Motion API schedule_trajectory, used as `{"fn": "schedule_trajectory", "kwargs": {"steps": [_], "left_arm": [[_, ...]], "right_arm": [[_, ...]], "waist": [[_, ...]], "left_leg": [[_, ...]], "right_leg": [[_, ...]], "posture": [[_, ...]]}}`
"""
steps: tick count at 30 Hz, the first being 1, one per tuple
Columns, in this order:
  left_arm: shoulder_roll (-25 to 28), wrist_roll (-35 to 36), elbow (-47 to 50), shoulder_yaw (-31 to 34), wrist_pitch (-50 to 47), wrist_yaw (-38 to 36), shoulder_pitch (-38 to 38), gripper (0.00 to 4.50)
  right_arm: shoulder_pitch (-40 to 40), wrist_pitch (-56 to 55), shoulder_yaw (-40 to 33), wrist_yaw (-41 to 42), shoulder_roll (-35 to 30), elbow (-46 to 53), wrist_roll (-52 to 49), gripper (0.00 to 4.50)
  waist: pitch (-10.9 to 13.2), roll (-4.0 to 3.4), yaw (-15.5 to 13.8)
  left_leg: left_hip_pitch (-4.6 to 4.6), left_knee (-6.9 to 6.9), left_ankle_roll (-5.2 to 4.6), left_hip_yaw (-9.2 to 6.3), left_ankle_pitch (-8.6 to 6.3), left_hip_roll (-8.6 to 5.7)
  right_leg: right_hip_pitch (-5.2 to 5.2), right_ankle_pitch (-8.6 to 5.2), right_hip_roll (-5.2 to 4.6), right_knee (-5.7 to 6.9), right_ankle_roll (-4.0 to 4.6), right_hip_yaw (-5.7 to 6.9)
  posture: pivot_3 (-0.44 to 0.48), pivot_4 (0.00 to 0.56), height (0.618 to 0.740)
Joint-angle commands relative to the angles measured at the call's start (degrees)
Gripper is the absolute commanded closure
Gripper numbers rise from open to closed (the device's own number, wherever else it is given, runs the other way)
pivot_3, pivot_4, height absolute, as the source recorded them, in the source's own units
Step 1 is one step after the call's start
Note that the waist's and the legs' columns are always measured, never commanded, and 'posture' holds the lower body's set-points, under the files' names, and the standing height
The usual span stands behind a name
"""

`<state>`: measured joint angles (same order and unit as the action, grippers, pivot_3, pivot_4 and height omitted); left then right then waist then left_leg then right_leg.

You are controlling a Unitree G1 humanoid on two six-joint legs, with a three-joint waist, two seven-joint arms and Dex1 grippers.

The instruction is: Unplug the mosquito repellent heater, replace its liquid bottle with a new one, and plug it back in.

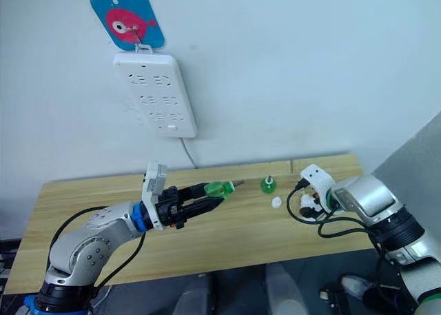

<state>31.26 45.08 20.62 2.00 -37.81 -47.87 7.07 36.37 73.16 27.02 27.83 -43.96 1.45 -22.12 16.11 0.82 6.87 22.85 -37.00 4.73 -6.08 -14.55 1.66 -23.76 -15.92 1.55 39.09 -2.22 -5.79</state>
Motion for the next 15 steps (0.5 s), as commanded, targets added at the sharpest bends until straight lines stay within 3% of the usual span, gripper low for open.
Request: {"fn": "schedule_trajectory", "kwargs": {"steps": [1, 15], "left_arm": [[-0.3, 0.2, 3.3, 0.6, 0.9, 0.5, -0.7, 2.22], [-0.5, -0.3, 4.8, 0.2, 1.7, 1.6, -2.3, 2.22]], "right_arm": [[1.6, -1.7, 0.9, 1.4, 1.2, -1.9, 3.2, 0.0], [1.8, -0.2, 2.1, 5.8, 2.2, -4.9, 8.7, 0.0]], "waist": [[0.3, 0.05, -0.3], [0.5, 0.13, -1.6]], "left_leg": [[0.0, 0.0, 0.0, 0.0, 0.0, 0.0], [0.07, 0.01, 0.01, -0.03, 0.0, -0.05]], "right_leg": [[0.0, 0.0, 0.0, 0.0, -0.02, 0.0], [-0.05, 0.04, -0.11, -0.01, 0.02, 0.08]], "posture": [[-0.104, 0.306, 0.728], [-0.065, 0.287, 0.728]]}}
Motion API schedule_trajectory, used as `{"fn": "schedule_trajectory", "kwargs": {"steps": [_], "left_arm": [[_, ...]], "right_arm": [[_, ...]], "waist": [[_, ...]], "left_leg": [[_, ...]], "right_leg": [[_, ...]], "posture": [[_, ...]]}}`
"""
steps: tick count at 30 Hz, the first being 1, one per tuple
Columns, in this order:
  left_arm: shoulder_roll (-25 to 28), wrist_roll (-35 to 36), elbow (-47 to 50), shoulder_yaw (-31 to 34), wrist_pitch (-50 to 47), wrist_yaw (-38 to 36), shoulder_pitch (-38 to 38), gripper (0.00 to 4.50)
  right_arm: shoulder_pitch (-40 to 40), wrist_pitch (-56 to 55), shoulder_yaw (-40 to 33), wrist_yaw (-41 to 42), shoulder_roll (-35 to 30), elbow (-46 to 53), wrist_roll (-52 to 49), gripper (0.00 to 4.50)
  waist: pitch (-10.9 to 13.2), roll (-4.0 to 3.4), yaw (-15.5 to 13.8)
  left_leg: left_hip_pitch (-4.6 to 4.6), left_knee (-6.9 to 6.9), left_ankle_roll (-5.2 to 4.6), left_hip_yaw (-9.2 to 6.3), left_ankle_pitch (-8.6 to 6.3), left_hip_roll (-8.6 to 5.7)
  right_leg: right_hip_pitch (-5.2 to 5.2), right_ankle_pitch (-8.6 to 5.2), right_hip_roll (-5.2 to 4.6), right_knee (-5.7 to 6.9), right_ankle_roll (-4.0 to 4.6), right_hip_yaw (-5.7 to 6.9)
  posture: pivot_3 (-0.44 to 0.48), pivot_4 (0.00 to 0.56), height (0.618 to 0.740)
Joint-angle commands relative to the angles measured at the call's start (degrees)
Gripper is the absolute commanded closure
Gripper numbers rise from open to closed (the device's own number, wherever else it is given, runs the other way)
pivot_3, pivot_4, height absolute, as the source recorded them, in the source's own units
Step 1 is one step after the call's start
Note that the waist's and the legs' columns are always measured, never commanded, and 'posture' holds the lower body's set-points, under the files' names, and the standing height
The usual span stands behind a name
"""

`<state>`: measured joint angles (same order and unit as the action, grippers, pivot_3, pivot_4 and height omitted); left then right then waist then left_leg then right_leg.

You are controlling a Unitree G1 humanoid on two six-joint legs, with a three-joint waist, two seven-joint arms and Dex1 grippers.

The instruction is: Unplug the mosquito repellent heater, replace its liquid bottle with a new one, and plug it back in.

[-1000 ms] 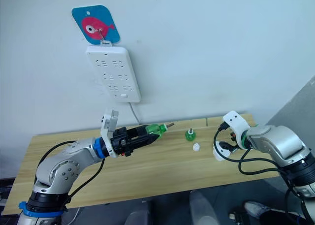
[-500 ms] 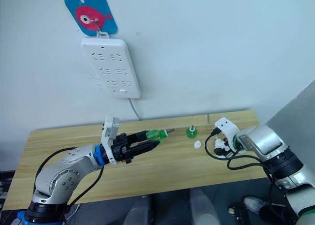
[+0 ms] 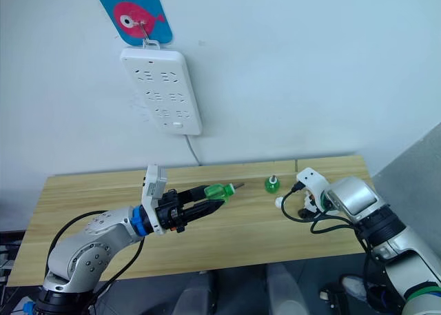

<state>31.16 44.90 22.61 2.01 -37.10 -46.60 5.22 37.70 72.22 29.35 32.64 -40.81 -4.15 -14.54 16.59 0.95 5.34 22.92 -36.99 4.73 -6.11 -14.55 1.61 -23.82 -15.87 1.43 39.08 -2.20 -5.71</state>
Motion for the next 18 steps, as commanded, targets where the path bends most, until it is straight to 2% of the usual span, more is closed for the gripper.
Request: {"fn": "schedule_trajectory", "kwargs": {"steps": [1, 16, 18], "left_arm": [[-0.5, -0.1, 2.9, 0.1, 1.1, 0.4, -0.5, 2.22], [-0.9, -0.6, 2.9, -0.2, 1.6, 0.9, -0.7, 2.22], [-1.0, -0.8, 2.8, -0.2, 1.7, 0.8, -0.7, 2.22]], "right_arm": [[0.3, 1.0, -0.7, 0.9, -1.0, 0.8, 1.2, 0.0], [0.0, 1.4, -1.1, 2.4, -1.1, -1.1, 3.4, 0.0], [0.0, 1.8, -1.4, 2.5, -0.9, -1.3, 3.3, 0.38]], "waist": [[0.0, 0.0, -0.2], [0.0, 0.01, -0.4], [0.0, 0.01, -0.4]], "left_leg": [[0.0, 0.0, 0.0, 0.0, 0.0, 0.0], [0.01, 0.0, 0.0, 0.0, 0.0, -0.03], [0.01, 0.0, 0.0, 0.0, 0.0, -0.03]], "right_leg": [[0.0, 0.0, 0.0, 0.0, 0.0, 0.0], [0.0, -0.01, -0.05, -0.01, -0.02, 0.02], [0.0, -0.01, -0.05, -0.01, -0.03, 0.02]], "posture": [[-0.065, 0.287, 0.728], [-0.056, 0.282, 0.728], [-0.055, 0.28, 0.728]]}}
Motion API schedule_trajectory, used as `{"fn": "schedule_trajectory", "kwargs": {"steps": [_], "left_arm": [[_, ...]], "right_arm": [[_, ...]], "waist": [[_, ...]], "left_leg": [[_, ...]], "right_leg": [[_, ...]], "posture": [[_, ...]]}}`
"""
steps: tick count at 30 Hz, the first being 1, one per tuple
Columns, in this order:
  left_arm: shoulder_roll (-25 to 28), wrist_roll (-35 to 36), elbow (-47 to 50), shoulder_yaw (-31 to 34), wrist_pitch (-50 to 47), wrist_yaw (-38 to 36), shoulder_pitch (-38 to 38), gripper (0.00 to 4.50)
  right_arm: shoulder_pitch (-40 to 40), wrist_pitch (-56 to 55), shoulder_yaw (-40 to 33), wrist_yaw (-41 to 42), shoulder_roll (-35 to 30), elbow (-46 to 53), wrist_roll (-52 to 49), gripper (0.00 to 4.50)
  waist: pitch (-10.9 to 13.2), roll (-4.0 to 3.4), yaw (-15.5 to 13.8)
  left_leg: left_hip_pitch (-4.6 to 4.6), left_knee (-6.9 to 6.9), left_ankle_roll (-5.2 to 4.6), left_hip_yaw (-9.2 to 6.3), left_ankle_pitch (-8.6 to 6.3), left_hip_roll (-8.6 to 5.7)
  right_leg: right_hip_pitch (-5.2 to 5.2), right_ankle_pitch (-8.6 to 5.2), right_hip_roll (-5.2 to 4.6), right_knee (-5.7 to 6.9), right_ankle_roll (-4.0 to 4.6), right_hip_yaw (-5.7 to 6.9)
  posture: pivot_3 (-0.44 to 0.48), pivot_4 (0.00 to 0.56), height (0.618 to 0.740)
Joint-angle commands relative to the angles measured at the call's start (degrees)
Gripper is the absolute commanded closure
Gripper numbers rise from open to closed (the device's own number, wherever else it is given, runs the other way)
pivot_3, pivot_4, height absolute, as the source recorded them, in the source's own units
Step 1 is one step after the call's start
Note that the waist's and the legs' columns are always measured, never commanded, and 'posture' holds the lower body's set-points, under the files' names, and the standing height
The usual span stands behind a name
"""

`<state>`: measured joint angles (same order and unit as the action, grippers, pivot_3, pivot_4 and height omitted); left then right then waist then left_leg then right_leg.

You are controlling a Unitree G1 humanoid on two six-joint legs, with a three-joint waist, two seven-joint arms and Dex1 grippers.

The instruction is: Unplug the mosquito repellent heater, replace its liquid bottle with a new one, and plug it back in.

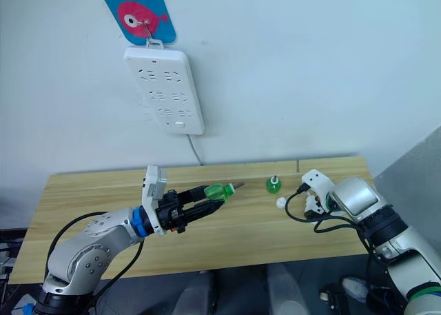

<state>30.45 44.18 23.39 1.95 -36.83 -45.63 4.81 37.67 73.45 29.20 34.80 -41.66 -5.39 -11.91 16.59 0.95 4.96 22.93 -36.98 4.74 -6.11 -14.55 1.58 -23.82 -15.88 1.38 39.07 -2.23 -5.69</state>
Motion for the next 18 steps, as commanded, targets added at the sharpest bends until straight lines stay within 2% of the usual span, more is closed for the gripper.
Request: {"fn": "schedule_trajectory", "kwargs": {"steps": [1, 3, 4, 11, 18], "left_arm": [[-0.4, -0.2, 2.0, -0.2, 1.4, -0.2, -0.2, 2.22], [-0.6, -0.4, 1.9, -0.2, 1.4, -0.4, -0.1, 2.22], [-0.6, -0.5, 1.7, -0.1, 1.5, -0.5, -0.1, 2.22], [-0.2, -0.8, 0.8, -0.2, 1.5, -1.7, 0.4, 2.22], [4.1, 3.0, -3.4, 0.9, -2.6, -9.5, 6.6, 2.22]], "right_arm": [[0.0, 0.8, -1.3, 0.3, 0.0, 0.0, 0.7, 0.6], [0.0, 1.4, -1.6, 0.3, 0.1, 0.3, 0.5, 1.27], [-0.1, 1.7, -1.8, 0.3, 0.2, 0.5, 0.5, 1.39], [-0.3, 3.0, -4.9, 0.7, -1.1, 3.5, -0.6, 1.39], [-3.0, 0.3, -18.1, 9.7, -6.9, 13.4, -9.6, 1.39]], "waist": [[0.0, 0.0, 0.0], [0.0, 0.01, 0.0], [0.0, 0.01, 0.0], [0.0, 0.0, 0.0], [-0.1, 0.0, 0.0]], "left_leg": [[0.0, 0.0, 0.0, 0.0, 0.0, 0.0], [0.0, 0.0, 0.0, 0.0, 0.0, 0.0], [0.0, 0.0, 0.0, -0.01, 0.0, 0.0], [0.0, 0.01, 0.0, -0.01, 0.0, 0.0], [0.07, -0.01, 0.01, 0.0, 0.01, -0.01]], "right_leg": [[0.0, 0.0, 0.0, 0.0, 0.0, 0.0], [0.0, 0.0, 0.0, 0.0, 0.0, 0.01], [0.0, 0.0, 0.0, 0.0, 0.0, 0.01], [-0.01, 0.0, -0.01, 0.0, 0.0, 0.02], [-0.1, 0.01, -0.01, 0.01, -0.02, 0.07]], "posture": [[-0.055, 0.28, 0.728], [-0.058, 0.278, 0.728], [-0.059, 0.277, 0.728], [-0.084, 0.263, 0.728], [-0.124, 0.213, 0.728]]}}
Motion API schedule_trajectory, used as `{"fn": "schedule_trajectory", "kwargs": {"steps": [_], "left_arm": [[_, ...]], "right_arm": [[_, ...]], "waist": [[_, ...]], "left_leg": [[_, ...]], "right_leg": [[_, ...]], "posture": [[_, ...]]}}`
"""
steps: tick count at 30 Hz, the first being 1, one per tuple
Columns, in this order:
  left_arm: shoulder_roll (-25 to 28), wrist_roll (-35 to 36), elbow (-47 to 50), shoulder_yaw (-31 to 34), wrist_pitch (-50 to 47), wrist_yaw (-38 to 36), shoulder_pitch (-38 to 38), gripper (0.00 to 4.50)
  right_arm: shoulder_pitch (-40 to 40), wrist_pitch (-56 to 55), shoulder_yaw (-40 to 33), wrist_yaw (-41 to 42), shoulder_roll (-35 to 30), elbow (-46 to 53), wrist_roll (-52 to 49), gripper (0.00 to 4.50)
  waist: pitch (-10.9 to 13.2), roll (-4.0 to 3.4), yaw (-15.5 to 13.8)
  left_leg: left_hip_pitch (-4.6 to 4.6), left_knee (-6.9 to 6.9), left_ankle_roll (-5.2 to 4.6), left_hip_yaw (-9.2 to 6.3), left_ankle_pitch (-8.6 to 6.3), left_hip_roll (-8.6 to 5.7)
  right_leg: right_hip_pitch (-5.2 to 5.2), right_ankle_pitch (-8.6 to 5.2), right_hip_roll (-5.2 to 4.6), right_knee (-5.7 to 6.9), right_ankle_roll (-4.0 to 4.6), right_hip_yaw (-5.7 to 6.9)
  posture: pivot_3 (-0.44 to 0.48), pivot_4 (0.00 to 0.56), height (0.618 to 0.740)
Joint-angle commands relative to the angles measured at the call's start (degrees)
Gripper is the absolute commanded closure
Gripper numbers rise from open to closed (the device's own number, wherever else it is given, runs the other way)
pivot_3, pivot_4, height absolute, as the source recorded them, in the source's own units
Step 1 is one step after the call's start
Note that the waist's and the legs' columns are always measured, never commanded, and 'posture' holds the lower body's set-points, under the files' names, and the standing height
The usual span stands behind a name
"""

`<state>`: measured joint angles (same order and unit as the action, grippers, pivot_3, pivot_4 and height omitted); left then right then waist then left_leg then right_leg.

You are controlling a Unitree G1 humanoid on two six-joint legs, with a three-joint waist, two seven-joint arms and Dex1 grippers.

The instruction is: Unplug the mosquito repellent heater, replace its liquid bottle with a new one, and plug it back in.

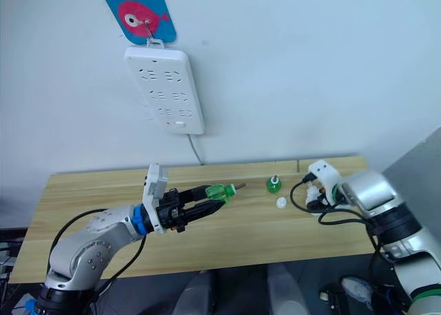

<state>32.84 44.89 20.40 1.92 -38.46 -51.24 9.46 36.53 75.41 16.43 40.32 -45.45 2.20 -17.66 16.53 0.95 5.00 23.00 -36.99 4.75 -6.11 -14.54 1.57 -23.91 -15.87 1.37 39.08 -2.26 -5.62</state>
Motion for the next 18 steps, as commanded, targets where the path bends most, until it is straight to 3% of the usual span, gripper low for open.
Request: {"fn": "schedule_trajectory", "kwargs": {"steps": [1, 6, 12, 13, 15, 18], "left_arm": [[2.4, 2.7, -1.2, 1.0, -1.4, -5.0, 3.0, 2.22], [5.3, 3.5, -3.9, 0.1, -3.2, -10.6, 8.0, 2.22], [5.6, 3.4, -4.6, 0.2, -4.3, -12.4, 9.2, 2.22], [7.1, 4.1, -5.6, -0.3, -5.6, -15.1, 12.9, 2.22], [9.1, 5.3, -7.7, -0.8, -8.1, -19.1, 19.3, 2.22], [10.6, 5.0, -9.8, -2.0, -9.3, -22.4, 23.4, 2.22]], "right_arm": [[-3.1, -2.7, -8.1, 5.7, -3.3, 7.8, -5.8, 1.39], [-7.1, -6.1, -20.5, 11.3, -2.5, 14.7, -15.1, 1.39], [-8.9, -8.7, -21.9, 11.0, -3.0, 15.8, -16.7, 1.39], [-8.1, -5.7, -26.9, 12.1, -0.5, 17.5, -23.8, 1.39], [-6.4, -1.6, -33.5, 13.4, 3.2, 19.7, -34.5, 1.39], [-5.0, 0.5, -36.1, 11.5, 5.4, 21.2, -41.4, 1.39]], "waist": [[-0.1, 0.05, 0.0], [-0.2, 0.1, 0.1], [-0.4, 0.14, 0.6], [-0.6, 0.1, 0.8], [-0.8, 0.23, 1.2], [-1.7, 0.16, 1.9]], "left_leg": [[0.01, 0.0, 0.0, 0.0, 0.0, -0.01], [0.16, 0.02, 0.02, 0.0, 0.01, -0.02], [0.16, -0.02, 0.13, 0.05, 0.07, -0.04], [0.16, -0.02, 0.14, 0.05, 0.08, -0.03], [0.28, -0.09, 0.21, 0.01, 0.12, -0.03], [0.42, -0.17, 0.48, -0.07, 0.29, -0.07]], "right_leg": [[0.0, 0.01, 0.0, 0.0, 0.01, 0.01], [-0.13, 0.11, -0.05, 0.0, 0.16, 0.07], [-0.14, 0.15, -0.11, 0.0, 0.14, 0.07], [-0.14, 0.15, -0.11, 0.01, 0.14, 0.07], [-0.22, 0.16, -0.09, 0.12, 0.15, 0.12], [-0.31, 0.18, -0.11, 0.33, 0.12, 0.26]], "posture": [[-0.131, 0.205, 0.728], [-0.156, 0.173, 0.728], [-0.156, 0.173, 0.728], [-0.205, 0.127, 0.728], [-0.21, 0.118, 0.728], [-0.213, 0.111, 0.728]]}}
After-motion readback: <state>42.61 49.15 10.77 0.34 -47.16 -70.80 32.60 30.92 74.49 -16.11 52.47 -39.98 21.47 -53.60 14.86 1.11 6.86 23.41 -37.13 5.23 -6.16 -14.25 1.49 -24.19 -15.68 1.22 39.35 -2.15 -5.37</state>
